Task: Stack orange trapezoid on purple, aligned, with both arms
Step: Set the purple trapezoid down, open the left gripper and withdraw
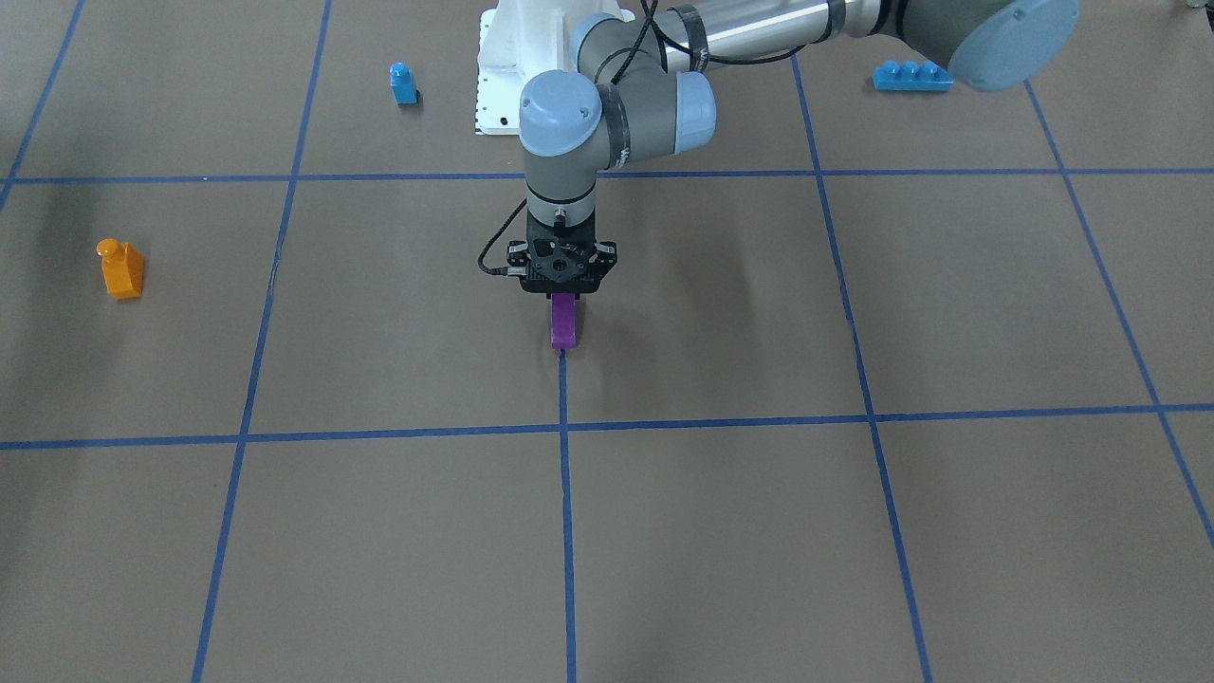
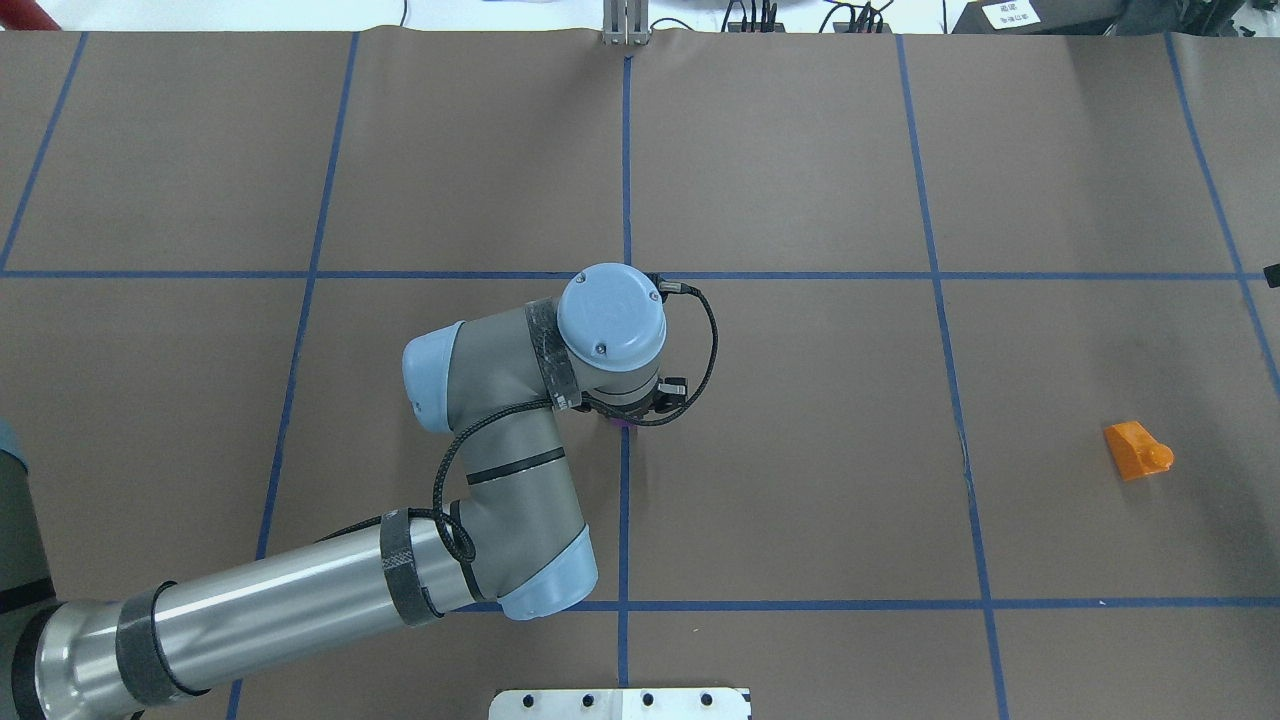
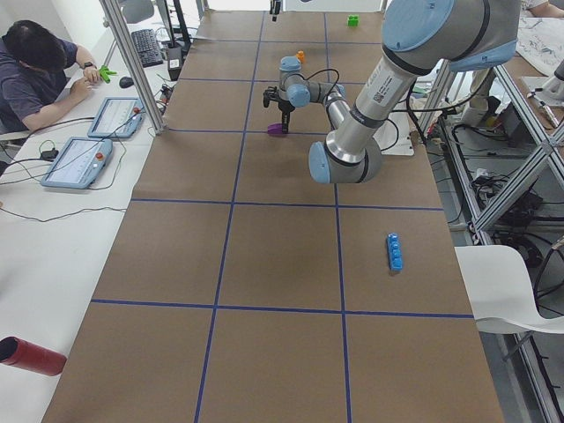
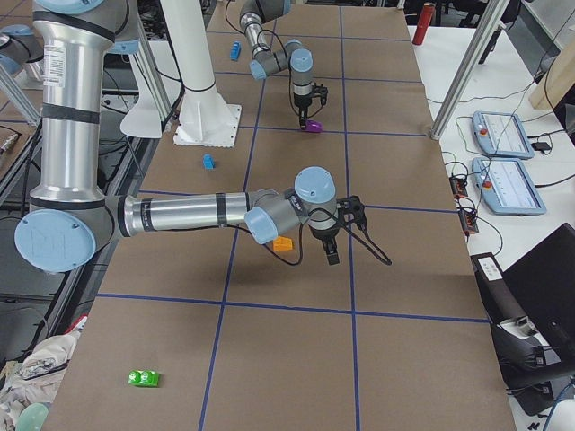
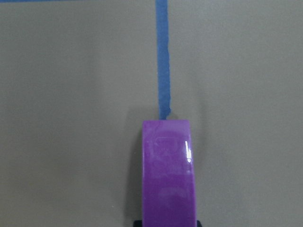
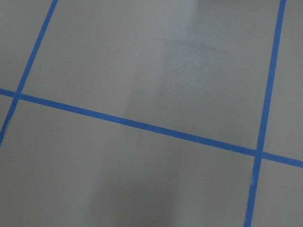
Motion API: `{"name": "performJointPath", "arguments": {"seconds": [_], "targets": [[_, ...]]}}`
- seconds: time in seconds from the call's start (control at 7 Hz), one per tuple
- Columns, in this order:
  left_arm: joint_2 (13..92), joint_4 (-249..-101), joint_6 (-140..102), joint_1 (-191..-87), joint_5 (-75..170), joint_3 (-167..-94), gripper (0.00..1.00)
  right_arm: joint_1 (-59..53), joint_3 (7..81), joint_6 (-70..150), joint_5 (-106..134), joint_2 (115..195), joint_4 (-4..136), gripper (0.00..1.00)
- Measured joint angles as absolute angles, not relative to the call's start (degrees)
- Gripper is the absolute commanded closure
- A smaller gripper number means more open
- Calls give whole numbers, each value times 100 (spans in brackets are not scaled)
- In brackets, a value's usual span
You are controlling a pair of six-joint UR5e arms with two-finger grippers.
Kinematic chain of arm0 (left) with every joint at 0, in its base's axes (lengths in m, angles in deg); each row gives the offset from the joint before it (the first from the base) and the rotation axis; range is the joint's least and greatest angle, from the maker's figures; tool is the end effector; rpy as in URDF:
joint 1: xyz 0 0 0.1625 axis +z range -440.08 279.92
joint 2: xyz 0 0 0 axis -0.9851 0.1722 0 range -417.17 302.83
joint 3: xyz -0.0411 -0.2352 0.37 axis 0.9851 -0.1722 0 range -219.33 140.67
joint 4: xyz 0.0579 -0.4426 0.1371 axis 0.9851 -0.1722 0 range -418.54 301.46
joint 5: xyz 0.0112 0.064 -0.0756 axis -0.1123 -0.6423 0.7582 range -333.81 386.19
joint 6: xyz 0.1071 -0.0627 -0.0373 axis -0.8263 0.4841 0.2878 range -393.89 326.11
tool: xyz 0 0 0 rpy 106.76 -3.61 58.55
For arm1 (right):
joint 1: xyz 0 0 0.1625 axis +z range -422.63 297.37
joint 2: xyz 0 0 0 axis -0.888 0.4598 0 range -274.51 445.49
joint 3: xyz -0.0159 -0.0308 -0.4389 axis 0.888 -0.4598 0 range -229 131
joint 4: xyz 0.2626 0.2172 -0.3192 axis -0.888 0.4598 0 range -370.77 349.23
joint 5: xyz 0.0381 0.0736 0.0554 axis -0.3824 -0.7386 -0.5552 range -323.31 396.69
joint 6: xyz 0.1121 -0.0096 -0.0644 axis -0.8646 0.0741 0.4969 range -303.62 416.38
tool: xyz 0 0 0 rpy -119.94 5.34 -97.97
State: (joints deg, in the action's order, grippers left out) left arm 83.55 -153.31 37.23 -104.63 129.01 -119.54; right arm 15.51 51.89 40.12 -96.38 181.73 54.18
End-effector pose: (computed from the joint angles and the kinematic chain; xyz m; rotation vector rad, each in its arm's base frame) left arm 0.7198 -0.4436 0.1650 0.0971 0.8161 -0.0040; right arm -0.0654 -0.5295 0.5966 0.3000 -0.8315 -0.1231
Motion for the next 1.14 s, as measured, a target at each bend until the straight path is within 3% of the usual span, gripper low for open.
{"name": "performJointPath", "arguments": {"seconds": [0.14, 0.71, 1.0, 1.14], "targets": [[8357, -15332, 3722, -10461, 12902, -11952, 83, 1551, 5189, 4012, -9638, 18173, 5419, 0], [8355, -15337, 3716, -10460, 12902, -11957, 45, 1551, 5182, 4012, -9638, 18173, 5418, 0], [8355, -15337, 3717, -10460, 12902, -11957, 11, 1551, 5172, 4012, -9638, 18173, 5419, 0], [8355, -15335, 3718, -10461, 12902, -11960, 0, 1551, 5167, 4012, -9640, 18173, 5418, 0]]}}
